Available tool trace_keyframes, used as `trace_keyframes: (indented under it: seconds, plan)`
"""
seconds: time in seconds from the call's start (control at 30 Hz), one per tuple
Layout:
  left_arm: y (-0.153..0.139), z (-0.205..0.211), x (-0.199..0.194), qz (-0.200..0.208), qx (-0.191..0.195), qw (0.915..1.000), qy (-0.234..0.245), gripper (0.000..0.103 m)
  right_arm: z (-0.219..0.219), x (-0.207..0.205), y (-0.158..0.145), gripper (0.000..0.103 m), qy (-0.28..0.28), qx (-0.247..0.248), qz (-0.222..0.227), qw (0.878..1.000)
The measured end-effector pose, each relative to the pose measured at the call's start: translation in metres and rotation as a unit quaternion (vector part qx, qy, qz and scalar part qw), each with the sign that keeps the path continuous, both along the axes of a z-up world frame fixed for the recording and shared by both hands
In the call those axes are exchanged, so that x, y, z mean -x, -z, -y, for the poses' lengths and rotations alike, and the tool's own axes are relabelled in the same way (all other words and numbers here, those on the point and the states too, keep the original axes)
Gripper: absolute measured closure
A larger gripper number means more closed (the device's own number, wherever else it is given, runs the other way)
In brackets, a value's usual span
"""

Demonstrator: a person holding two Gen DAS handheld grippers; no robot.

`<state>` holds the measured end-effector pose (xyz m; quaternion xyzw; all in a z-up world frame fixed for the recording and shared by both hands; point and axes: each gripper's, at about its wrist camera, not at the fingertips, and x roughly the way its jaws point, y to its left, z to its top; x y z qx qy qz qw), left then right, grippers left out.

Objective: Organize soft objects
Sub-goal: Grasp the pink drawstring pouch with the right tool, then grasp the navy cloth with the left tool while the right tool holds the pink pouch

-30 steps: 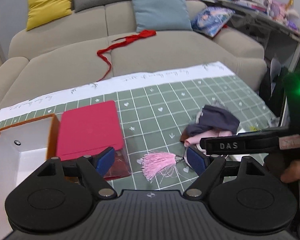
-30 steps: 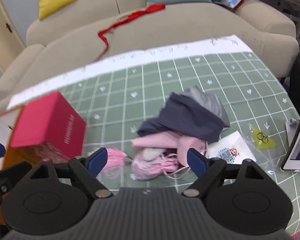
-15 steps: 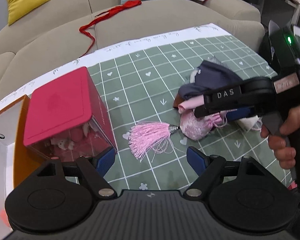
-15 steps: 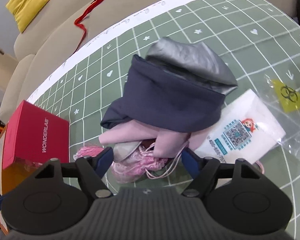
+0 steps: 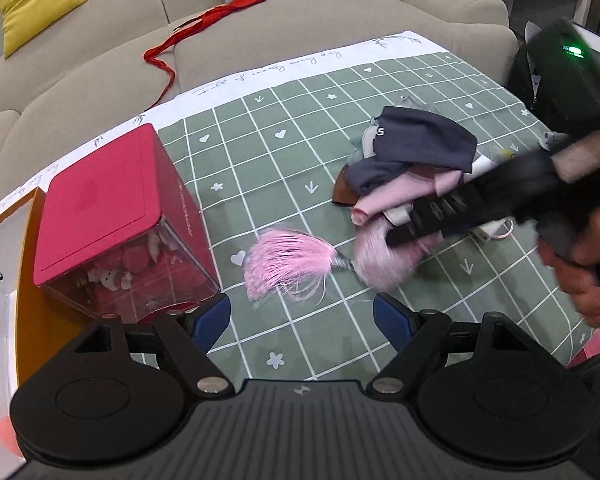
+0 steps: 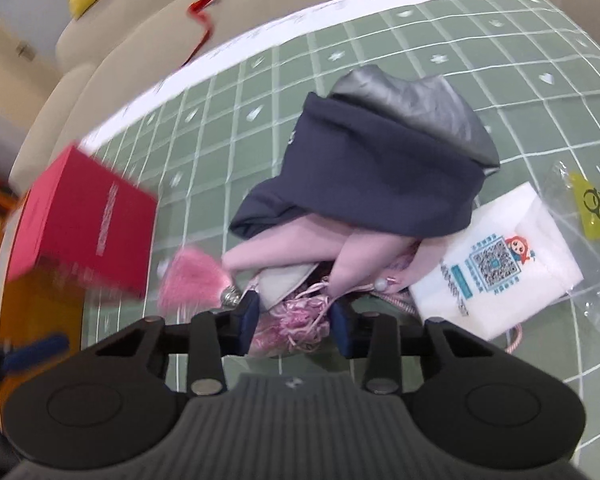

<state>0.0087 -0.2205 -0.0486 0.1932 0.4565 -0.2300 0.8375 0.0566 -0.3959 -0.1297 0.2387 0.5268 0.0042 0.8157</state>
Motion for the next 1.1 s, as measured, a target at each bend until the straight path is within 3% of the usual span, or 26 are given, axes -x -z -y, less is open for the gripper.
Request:
trace_keyframes:
  seconds: [0.2,0.27,0.4,0.53,0.67,0.73,0.8,0.83,0.87,1.1]
  plan:
    - [0.007,-0.003,-0.002,-0.016,-0.005,0.9998,0.006,0.008,0.003,0.025,-0.006,0.065,-0.043,0.021,-0.018,0.999]
    - [0.011,-0.003,-0.001,-0.014,-0.014,0.9997,0.017,0.008,0.01,0.031,-0.006,0.06,-0.03,0.025,-0.024,0.999]
    - [0.02,-0.003,0.001,-0.005,-0.029,0.9992,0.026,0.008,0.018,0.034,-0.007,0.059,-0.011,0.025,-0.023,0.999]
    - [0.018,-0.004,0.001,0.026,-0.008,0.999,0.035,0.008,0.013,0.029,-0.004,0.04,-0.013,0.019,-0.026,0.999]
    - [0.022,-0.001,0.009,0.069,-0.022,0.9928,0.096,0.008,0.006,0.022,0.001,0.032,-0.011,0.033,-0.046,0.998]
    - [0.022,-0.001,0.01,0.079,-0.031,0.9911,0.102,0.008,0.007,0.021,0.004,0.031,-0.007,0.027,-0.049,0.998]
    - [0.019,0.0,0.007,0.077,-0.029,0.9919,0.097,0.008,0.007,0.02,0.006,0.033,-0.003,0.023,-0.046,0.999]
    - [0.017,0.0,0.006,0.075,-0.025,0.9924,0.095,0.008,0.007,0.02,0.006,0.047,-0.001,0.023,-0.044,0.999]
    - [0.015,0.0,0.003,0.072,-0.021,0.9927,0.094,0.008,0.007,0.021,0.006,0.051,0.0,0.023,-0.038,0.999]
    - [0.007,0.009,-0.012,0.068,-0.011,0.9923,0.103,0.008,0.008,0.028,0.002,0.058,-0.018,0.031,-0.03,0.999]
